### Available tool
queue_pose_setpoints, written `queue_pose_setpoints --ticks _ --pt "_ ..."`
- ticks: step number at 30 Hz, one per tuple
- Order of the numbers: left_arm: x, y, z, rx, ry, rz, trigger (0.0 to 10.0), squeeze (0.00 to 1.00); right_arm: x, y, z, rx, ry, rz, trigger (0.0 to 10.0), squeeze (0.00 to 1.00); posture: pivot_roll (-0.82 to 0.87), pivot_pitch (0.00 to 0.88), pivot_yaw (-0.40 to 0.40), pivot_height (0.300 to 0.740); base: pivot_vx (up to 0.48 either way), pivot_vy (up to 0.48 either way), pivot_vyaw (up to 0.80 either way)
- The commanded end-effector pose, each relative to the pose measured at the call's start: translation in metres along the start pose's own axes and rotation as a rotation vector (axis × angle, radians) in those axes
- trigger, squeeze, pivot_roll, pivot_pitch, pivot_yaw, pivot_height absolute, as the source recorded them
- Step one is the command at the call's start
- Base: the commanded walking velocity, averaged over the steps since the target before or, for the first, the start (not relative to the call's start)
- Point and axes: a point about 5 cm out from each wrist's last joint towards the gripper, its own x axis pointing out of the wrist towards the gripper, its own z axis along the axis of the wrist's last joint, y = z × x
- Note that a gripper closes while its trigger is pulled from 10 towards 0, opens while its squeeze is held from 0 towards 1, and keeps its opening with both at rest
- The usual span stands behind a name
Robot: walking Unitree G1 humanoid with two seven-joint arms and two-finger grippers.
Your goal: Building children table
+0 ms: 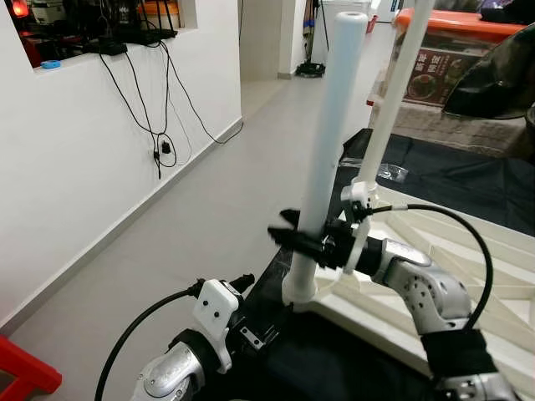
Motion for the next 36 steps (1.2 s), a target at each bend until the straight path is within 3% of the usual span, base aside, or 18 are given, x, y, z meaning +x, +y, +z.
queue_pose_setpoints --ticks 1,2,3,4,7,10,13,14,16,17,18,21,24,26,30,34,35,36 --pt "-0.001 0.0 -0.003 -0.003 0.009 0.006 10.0 0.0 0.013 0.009 0.001 -0.004 0.017 0.164 10.0 0.0 0.12 0.029 -0.029 0.74 0.0 0.0 0.0" --pt "-0.001 0.0 -0.003 -0.003 0.009 0.006 10.0 0.0 0.013 0.009 0.001 -0.004 0.017 0.164 10.0 0.0 0.12 0.029 -0.029 0.74 0.0 0.0 0.0" --pt "-0.001 0.0 -0.003 -0.003 0.009 0.006 10.0 0.0 0.015 0.011 0.0 -0.008 0.035 0.195 7.8 0.0 0.12 0.029 -0.028 0.74 0.0 0.0 0.0" --pt "-0.001 0.0 -0.003 -0.003 0.009 0.006 10.0 0.0 0.017 0.012 -0.002 -0.015 0.058 0.214 0.0 0.0 0.12 0.029 -0.028 0.74 0.0 0.0 0.0" --pt "-0.001 0.0 -0.003 -0.003 0.01 0.007 10.0 0.0 0.022 0.011 -0.009 -0.034 0.097 0.197 0.0 0.0 0.12 0.03 -0.028 0.74 0.0 0.0 0.0" --pt "-0.001 0.0 -0.003 -0.004 0.01 0.006 10.0 0.0 0.026 -0.002 -0.017 -0.102 0.113 0.031 0.0 0.0 0.12 0.03 -0.029 0.74 0.0 0.0 0.0" --pt "-0.001 0.0 -0.003 -0.005 0.01 0.006 10.0 0.0 0.026 -0.008 -0.018 -0.12 0.097 -0.037 0.0 0.0 0.12 0.03 -0.029 0.74 0.0 0.0 0.0" --pt "0.0 0.0 -0.003 -0.005 0.01 0.005 10.0 0.0 0.024 -0.019 -0.017 -0.135 0.066 -0.181 0.0 0.0 0.12 0.031 -0.031 0.74 0.0 0.0 0.0" --pt "0.0 0.0 -0.003 -0.005 0.01 0.005 10.0 0.0 0.024 -0.019 -0.017 -0.135 0.066 -0.181 0.0 0.0 0.12 0.031 -0.031 0.74 0.0 0.0 0.0" --pt "0.0 -0.001 -0.003 -0.005 0.01 0.005 10.0 0.0 0.022 -0.027 -0.015 -0.143 0.043 -0.286 0.0 0.0 0.12 0.031 -0.031 0.74 0.0 0.0 0.0" --pt "-0.001 0.0 -0.004 -0.006 0.011 0.005 10.0 0.0 0.004 -0.056 -0.008 -0.096 -0.07 -0.769 0.0 0.0 0.12 0.036 -0.028 0.74 0.0 0.0 0.0" --pt "-0.001 0.0 -0.004 -0.006 0.012 0.004 10.0 0.0 -0.026 -0.068 -0.005 -0.077 -0.146 -1.198 0.0 0.0 0.11 0.036 -0.026 0.74 0.0 0.0 0.0" --pt "-0.001 0.0 -0.004 -0.006 0.012 0.004 10.0 0.0 -0.032 -0.069 -0.004 -0.082 -0.16 -1.278 0.0 0.0 0.11 0.036 -0.026 0.74 0.0 0.0 0.0" --pt "-0.001 0.0 -0.004 -0.005 0.015 0.001 10.0 0.0 -0.057 -0.048 -0.009 -0.105 -0.207 -1.679 0.0 0.0 0.11 0.034 -0.026 0.74 0.0 0.0 0.0" --pt "-0.001 0.0 -0.005 -0.005 0.015 0.002 10.0 0.0 -0.053 -0.03 -0.016 -0.061 -0.238 -1.817 0.0 0.0 0.11 0.032 -0.026 0.74 0.0 0.0 0.0" --pt "-0.001 0.0 -0.005 -0.005 0.015 0.002 10.0 0.0 -0.044 -0.026 -0.021 -0.009 -0.23 -1.829 0.0 0.0 0.11 0.032 -0.026 0.74 0.0 0.0 0.0" --pt "-0.001 -0.001 -0.005 -0.006 0.015 0.001 10.0 0.0 -0.025 -0.028 -0.026 0.034 -0.215 -1.772 4.9 0.0 0.11 0.029 -0.028 0.74 0.0 0.0 0.0" --pt "-0.001 -0.001 -0.005 -0.006 0.015 0.001 10.0 0.0 -0.025 -0.028 -0.026 0.034 -0.215 -1.772 4.9 0.0 0.11 0.029 -0.028 0.74 0.0 0.0 0.0"
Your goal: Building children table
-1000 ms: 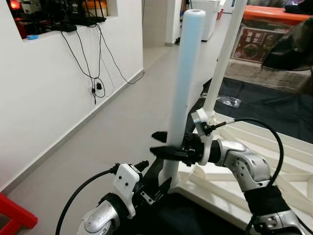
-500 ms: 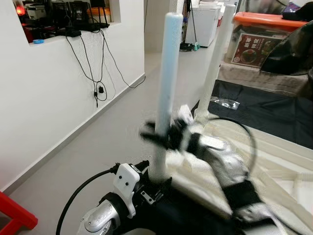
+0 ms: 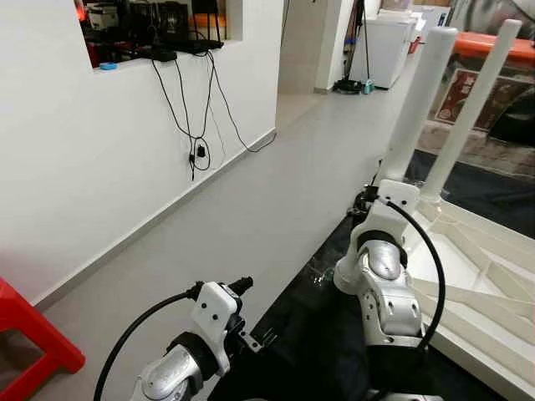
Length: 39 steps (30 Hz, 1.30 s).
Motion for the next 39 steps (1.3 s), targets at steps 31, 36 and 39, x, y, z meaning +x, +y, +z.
queue_pose_setpoints --ticks 31,36,39 --pt "0.003 0.0 -0.003 -0.001 0.007 -0.006 10.0 0.0 -0.044 0.034 -0.026 0.047 0.303 1.671 0.0 0.0 0.11 0.007 -0.03 0.74 0.0 0.0 0.0" --pt "0.002 0.0 -0.004 -0.003 0.006 -0.004 10.0 0.0 -0.022 0.036 -0.029 -0.004 0.265 1.449 0.0 0.0 0.11 0.009 -0.029 0.74 0.0 0.0 0.0" --pt "0.002 0.0 -0.003 -0.003 0.006 -0.003 10.0 0.0 0.012 0.031 -0.028 -0.027 0.224 1.043 0.0 0.0 0.11 0.014 -0.026 0.74 0.0 0.0 0.0"
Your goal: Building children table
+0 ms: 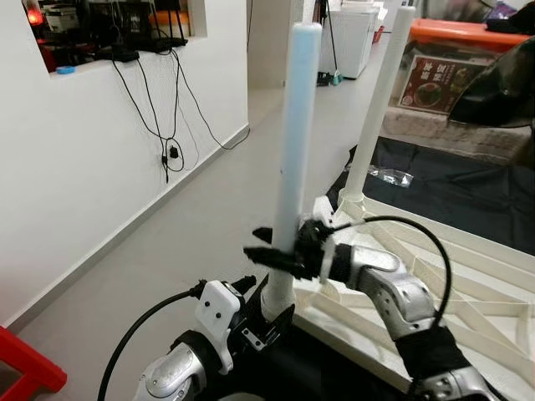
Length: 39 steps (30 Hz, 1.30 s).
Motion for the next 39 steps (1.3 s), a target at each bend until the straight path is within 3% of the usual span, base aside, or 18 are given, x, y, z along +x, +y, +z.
queue_pose_setpoints --ticks 1,3,5,7,9,16,17,18,19,21,22,23,24,26,27,31,36,39 --pt "-0.001 0.0 -0.003 -0.002 0.011 0.007 10.0 0.0 -0.014 -0.038 -0.008 0.057 0.027 -0.384 0.0 0.0 0.11 0.014 -0.026 0.74 0.0 0.0 0.0" --pt "-0.001 0.0 -0.003 -0.002 0.011 0.007 10.0 0.0 -0.014 -0.038 -0.008 0.057 0.027 -0.384 0.0 0.0 0.11 0.014 -0.026 0.74 0.0 0.0 0.0" --pt "-0.001 0.0 -0.003 -0.002 0.011 0.007 10.0 0.0 -0.037 -0.066 -0.011 0.065 0.024 -0.834 0.0 0.0 0.1 0.018 -0.024 0.74 0.0 0.0 0.0" --pt "-0.001 0.0 -0.003 -0.002 0.011 0.007 10.0 0.0 -0.037 -0.066 -0.011 0.065 0.024 -0.834 0.0 0.0 0.1 0.018 -0.024 0.74 0.0 0.0 0.0" --pt "-0.001 0.001 -0.003 -0.001 0.011 0.007 10.0 0.0 -0.063 -0.07 -0.015 0.092 -0.005 -1.194 0.0 0.0 0.11 0.02 -0.025 0.74 0.0 0.0 0.0" --pt "-0.001 0.001 -0.003 -0.001 0.01 0.008 10.0 0.0 -0.069 -0.047 -0.026 0.178 -0.036 -1.383 0.0 0.0 0.1 0.022 -0.023 0.74 0.0 0.0 0.0" --pt "-0.001 0.001 -0.003 -0.001 0.01 0.008 10.0 0.0 -0.06 -0.043 -0.028 0.222 -0.047 -1.356 2.2 0.0 0.1 0.022 -0.022 0.74 0.0 0.0 0.0" --pt "-0.001 0.001 -0.003 -0.001 0.01 0.008 10.0 0.0 -0.06 -0.043 -0.028 0.222 -0.047 -1.356 2.2 0.0 0.1 0.022 -0.022 0.74 0.0 0.0 0.0" --pt "-0.001 0.001 -0.003 -0.001 0.01 0.008 10.0 0.0 -0.047 -0.04 -0.029 0.266 -0.06 -1.283 10.0 0.0 0.1 0.021 -0.024 0.74 0.0 0.0 0.0" --pt "-0.001 0.001 -0.003 -0.001 0.011 0.009 10.0 0.0 -0.035 -0.037 -0.024 0.29 -0.115 -1.185 10.0 0.0 0.1 0.023 -0.025 0.74 0.0 0.0 0.0" --pt "-0.001 0.001 -0.003 -0.001 0.011 0.01 10.0 0.0 -0.023 -0.033 -0.018 0.331 -0.181 -1.057 10.0 0.55 0.1 0.024 -0.024 0.74 0.0 0.0 0.0" --pt "-0.001 0.001 -0.003 -0.001 0.011 0.01 10.0 0.0 -0.023 -0.033 -0.018 0.331 -0.181 -1.057 10.0 0.55 0.1 0.024 -0.024 0.74 0.0 0.0 0.0" --pt "-0.001 0.001 -0.003 -0.001 0.011 0.01 10.0 0.0 -0.014 -0.029 -0.013 0.349 -0.225 -0.964 10.0 1.0 0.1 0.024 -0.023 0.74 0.0 0.0 0.0" --pt "-0.001 0.001 -0.004 0.0 0.011 0.01 10.0 0.0 -0.005 -0.024 -0.006 0.339 -0.254 -0.857 10.0 1.0 0.11 0.025 -0.023 0.74 0.0 0.0 0.0" --pt "-0.001 0.001 -0.004 0.0 0.012 0.011 10.0 0.0 0.002 -0.02 0.0 0.337 -0.268 -0.705 10.0 0.0 0.1 0.023 -0.021 0.74 0.0 0.0 0.0" --pt "-0.001 0.002 -0.003 0.001 0.011 0.01 10.0 0.0 0.005 -0.008 0.009 0.316 -0.249 -0.316 10.0 0.0 0.1 0.022 -0.018 0.74 0.0 0.0 0.0" --pt "-0.001 0.002 -0.003 0.001 0.011 0.009 10.0 0.0 -0.002 0.003 0.01 0.302 -0.212 -0.112 10.0 0.0 0.11 0.022 -0.018 0.74 0.0 0.0 0.0" --pt "-0.001 0.002 -0.003 0.003 0.012 0.009 10.0 0.0 -0.031 0.028 0.005 0.179 -0.064 0.352 10.0 0.0 0.11 0.025 -0.021 0.74 0.0 0.0 0.0"
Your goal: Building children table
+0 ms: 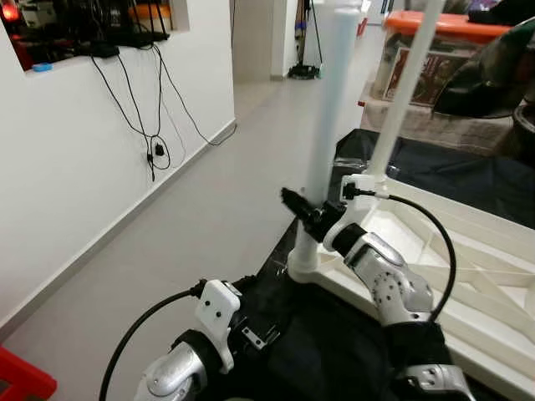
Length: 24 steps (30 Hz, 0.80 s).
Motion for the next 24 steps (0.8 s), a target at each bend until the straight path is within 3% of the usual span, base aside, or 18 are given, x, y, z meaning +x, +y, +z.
queue_pose_setpoints --ticks 1,6,8,9,12,18,19,20,23,24 --pt "-0.002 0.002 -0.003 0.008 0.014 0.008 10.0 0.0 -0.006 0.032 -0.011 -0.004 0.155 0.408 10.0 0.0 0.11 0.024 -0.021 0.74 0.0 0.0 0.0" --pt "-0.002 0.002 -0.003 0.007 0.014 0.011 10.0 0.0 -0.009 0.035 -0.009 -0.024 0.184 0.516 10.0 0.0 0.11 0.023 -0.02 0.74 0.0 0.0 0.0" --pt "-0.002 0.002 -0.003 0.005 0.015 0.012 10.0 0.0 -0.011 0.036 -0.012 -0.081 0.259 0.596 10.0 0.0 0.11 0.021 -0.022 0.74 0.0 0.0 0.0" --pt "-0.002 0.002 -0.003 0.004 0.014 0.012 10.0 0.0 -0.011 0.034 -0.017 -0.109 0.303 0.599 0.0 0.0 0.11 0.022 -0.021 0.74 0.0 0.0 0.0" --pt "-0.002 0.002 -0.003 0.003 0.014 0.012 10.0 0.0 -0.01 0.032 -0.019 -0.126 0.33 0.596 0.0 0.0 0.11 0.022 -0.021 0.74 0.0 0.0 0.0" --pt "-0.003 0.002 -0.003 0.001 0.014 0.014 10.0 0.0 -0.003 0.021 -0.02 -0.18 0.297 0.479 0.0 0.0 0.11 0.016 -0.025 0.74 0.0 0.0 0.0" --pt "-0.003 0.001 -0.004 -0.002 0.015 0.013 10.0 0.0 0.008 0.001 -0.016 -0.216 0.216 0.187 0.0 0.0 0.11 0.011 -0.022 0.74 0.0 0.0 0.0" --pt "-0.003 0.001 -0.004 -0.002 0.015 0.013 10.0 0.0 0.008 0.001 -0.016 -0.216 0.216 0.187 0.0 0.0 0.11 0.011 -0.022 0.74 0.0 0.0 0.0" --pt "-0.004 0.001 -0.004 -0.004 0.016 0.008 10.0 0.0 0.015 -0.021 -0.008 -0.195 0.122 -0.133 0.0 0.0 0.11 0.01 -0.022 0.74 0.0 0.0 0.0" --pt "-0.004 0.001 -0.004 -0.004 0.017 0.007 10.0 0.0 0.014 -0.031 -0.007 -0.174 0.098 -0.296 0.0 0.0 0.1 0.007 -0.021 0.74 0.0 0.0 0.0"
